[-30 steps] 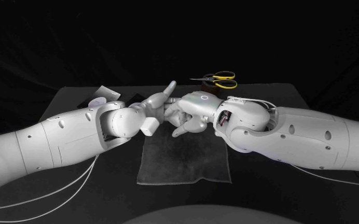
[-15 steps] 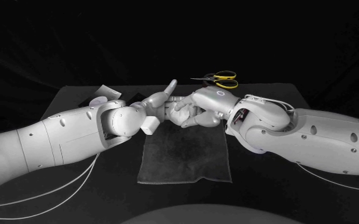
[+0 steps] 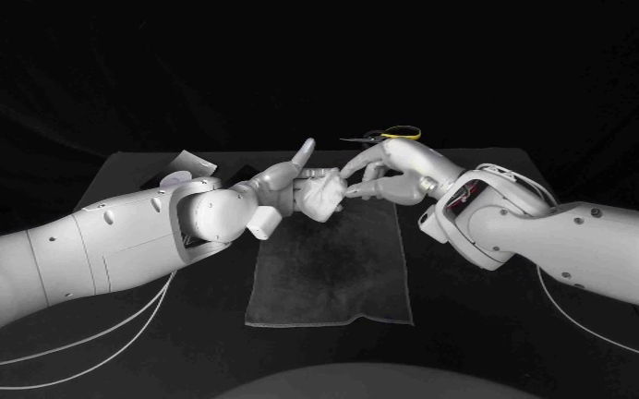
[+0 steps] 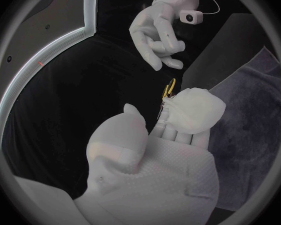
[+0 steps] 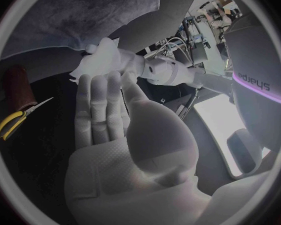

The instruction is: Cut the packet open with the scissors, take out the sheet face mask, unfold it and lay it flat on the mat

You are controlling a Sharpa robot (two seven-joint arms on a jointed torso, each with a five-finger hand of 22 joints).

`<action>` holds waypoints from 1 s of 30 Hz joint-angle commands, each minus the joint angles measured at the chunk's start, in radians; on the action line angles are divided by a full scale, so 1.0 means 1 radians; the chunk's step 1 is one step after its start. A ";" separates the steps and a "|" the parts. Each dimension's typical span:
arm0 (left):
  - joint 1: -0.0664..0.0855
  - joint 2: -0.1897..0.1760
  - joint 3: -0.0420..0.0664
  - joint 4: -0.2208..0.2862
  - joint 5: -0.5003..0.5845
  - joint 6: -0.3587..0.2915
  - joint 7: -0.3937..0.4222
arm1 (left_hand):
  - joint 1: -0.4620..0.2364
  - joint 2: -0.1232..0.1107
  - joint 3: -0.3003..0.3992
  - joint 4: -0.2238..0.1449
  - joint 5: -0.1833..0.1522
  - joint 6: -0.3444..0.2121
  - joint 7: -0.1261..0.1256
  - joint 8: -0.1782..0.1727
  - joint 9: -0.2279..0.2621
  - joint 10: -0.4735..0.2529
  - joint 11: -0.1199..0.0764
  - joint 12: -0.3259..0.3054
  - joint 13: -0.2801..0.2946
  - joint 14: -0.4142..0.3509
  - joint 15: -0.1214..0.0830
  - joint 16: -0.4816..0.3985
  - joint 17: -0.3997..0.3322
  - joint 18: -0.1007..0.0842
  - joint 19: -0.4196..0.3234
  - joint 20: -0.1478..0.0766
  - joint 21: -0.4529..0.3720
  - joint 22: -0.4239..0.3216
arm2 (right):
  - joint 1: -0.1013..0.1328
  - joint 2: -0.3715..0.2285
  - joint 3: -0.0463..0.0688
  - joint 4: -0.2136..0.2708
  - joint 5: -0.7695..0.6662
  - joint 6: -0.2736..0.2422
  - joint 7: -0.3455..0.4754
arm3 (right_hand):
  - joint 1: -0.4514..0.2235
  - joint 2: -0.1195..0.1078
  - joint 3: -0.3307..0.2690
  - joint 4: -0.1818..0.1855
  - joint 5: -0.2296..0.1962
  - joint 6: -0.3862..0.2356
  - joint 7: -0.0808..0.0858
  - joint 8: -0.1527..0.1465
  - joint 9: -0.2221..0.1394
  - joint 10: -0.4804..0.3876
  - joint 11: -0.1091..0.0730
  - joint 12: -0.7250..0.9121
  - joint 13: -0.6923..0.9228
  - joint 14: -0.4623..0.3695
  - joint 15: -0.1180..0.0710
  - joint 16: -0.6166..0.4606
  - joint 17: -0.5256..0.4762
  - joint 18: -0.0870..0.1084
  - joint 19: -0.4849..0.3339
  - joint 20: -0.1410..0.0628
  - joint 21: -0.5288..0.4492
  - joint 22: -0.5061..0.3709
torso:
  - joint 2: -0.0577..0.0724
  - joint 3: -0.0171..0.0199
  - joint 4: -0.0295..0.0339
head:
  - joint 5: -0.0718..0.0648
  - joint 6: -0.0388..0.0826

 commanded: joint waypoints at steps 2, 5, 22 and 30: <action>0.001 -0.005 0.001 0.001 -0.034 0.116 0.039 | 0.016 -0.001 -0.022 0.000 0.001 -0.049 -0.031 -0.028 -0.019 -0.025 0.050 -0.016 -0.001 -0.007 0.002 -0.009 -0.002 0.015 -0.001 -0.001 0.001 0.000 | 0.000 -0.023 0.001 -0.026 0.395 -0.090 0.118 | -0.017 0.021 0.022 -0.043 0.005 0.014 0.007 -0.018 -0.022 -0.025 0.003 -0.021 -0.015 -0.024 0.006 -0.022 -0.015 -0.007 -0.029 0.008 -0.001 0.008 | 0.000 -0.0006 0.0003 | -0.001 0.001; 0.001 -0.012 0.001 0.002 -0.050 0.154 0.047 | 0.022 -0.003 -0.034 0.000 0.001 -0.086 -0.051 -0.048 -0.032 -0.037 0.073 -0.020 0.000 -0.010 0.012 -0.010 -0.003 0.011 -0.002 0.000 0.001 0.000 | -0.002 -0.039 0.000 -0.046 0.501 -0.087 0.145 | -0.027 0.021 0.045 -0.044 0.004 0.019 0.014 -0.029 -0.040 -0.056 0.013 -0.059 -0.044 -0.059 0.018 -0.064 -0.039 -0.007 -0.064 0.021 -0.014 0.007 | 0.000 -0.0002 0.0001 | -0.004 0.003; 0.001 -0.039 0.001 0.008 -0.194 0.233 0.080 | 0.076 -0.002 -0.054 -0.001 0.001 -0.252 -0.136 -0.144 -0.090 0.047 0.029 -0.012 0.000 -0.019 0.003 -0.011 -0.003 0.007 -0.032 0.000 -0.001 -0.001 | -0.071 -0.034 -0.003 -0.114 0.716 -0.015 0.182 | -0.141 -0.072 0.351 -0.040 0.004 0.025 0.051 -0.065 -0.119 -0.068 0.059 -0.273 -0.263 -0.104 0.070 -0.314 -0.190 -0.001 -0.162 0.079 -0.092 -0.043 | 0.000 0.0022 -0.0007 | -0.023 0.009; 0.000 -0.044 0.001 0.014 -0.210 0.269 0.083 | 0.071 -0.013 -0.055 0.000 0.001 -0.273 -0.130 -0.156 -0.096 0.059 0.039 -0.029 -0.002 -0.035 0.006 -0.014 -0.006 0.004 -0.047 0.001 -0.001 -0.001 | -0.087 -0.015 -0.005 -0.127 0.740 0.010 0.177 | -0.177 -0.094 0.403 -0.035 0.002 0.023 0.054 -0.065 -0.126 -0.074 0.067 -0.291 -0.271 -0.113 0.077 -0.328 -0.201 -0.002 -0.168 0.084 -0.103 -0.054 | 0.000 0.0019 0.0006 | -0.018 0.005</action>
